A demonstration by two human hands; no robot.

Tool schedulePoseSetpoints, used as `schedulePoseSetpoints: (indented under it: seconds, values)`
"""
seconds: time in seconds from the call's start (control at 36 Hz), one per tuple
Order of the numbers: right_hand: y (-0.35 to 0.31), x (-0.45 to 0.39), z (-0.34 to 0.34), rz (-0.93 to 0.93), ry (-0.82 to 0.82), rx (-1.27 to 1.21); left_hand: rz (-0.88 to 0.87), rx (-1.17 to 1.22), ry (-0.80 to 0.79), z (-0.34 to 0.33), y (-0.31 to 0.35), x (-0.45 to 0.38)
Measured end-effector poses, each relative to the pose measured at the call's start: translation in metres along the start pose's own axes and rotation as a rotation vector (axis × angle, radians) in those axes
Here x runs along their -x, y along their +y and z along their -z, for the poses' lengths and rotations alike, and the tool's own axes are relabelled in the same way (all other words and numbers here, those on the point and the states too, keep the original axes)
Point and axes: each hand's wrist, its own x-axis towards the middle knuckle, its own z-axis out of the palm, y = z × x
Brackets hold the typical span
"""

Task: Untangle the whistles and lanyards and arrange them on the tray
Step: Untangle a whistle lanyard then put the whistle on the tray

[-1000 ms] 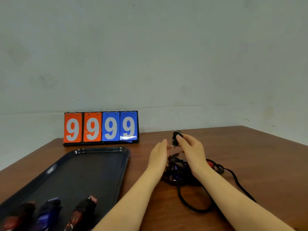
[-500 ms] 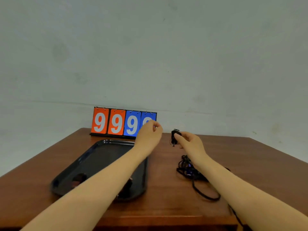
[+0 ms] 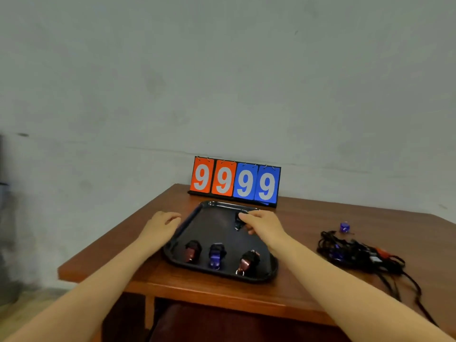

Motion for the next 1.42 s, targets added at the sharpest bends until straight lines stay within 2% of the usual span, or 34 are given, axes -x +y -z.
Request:
schedulePoseSetpoints:
  seconds: [0.08,0.28,0.89,1.06,1.25,1.42]
  values:
    - [-0.009,-0.006,-0.027,-0.019,-0.077,0.024,0.007,0.01,-0.062,-0.004,-0.005,0.004]
    - [-0.016,-0.022,-0.072,-0.139,-0.228,0.165,0.004,0.041,-0.013,-0.01,-0.013,0.001]
    - [-0.006,-0.043,-0.099,-0.159,-0.141,0.368,0.011,0.024,0.022,-0.014,-0.013,0.001]
    - [-0.007,-0.048,-0.097,-0.19,-0.168,0.44,0.016,-0.002,0.008,-0.014,-0.01,0.003]
    - [0.001,-0.052,-0.096,-0.198,-0.099,0.377,0.023,0.044,-0.023,-0.009,-0.01,0.004]
    - [-0.018,-0.034,-0.082,-0.275,-0.12,0.011,0.007,0.087,-0.036,-0.007,-0.012,0.001]
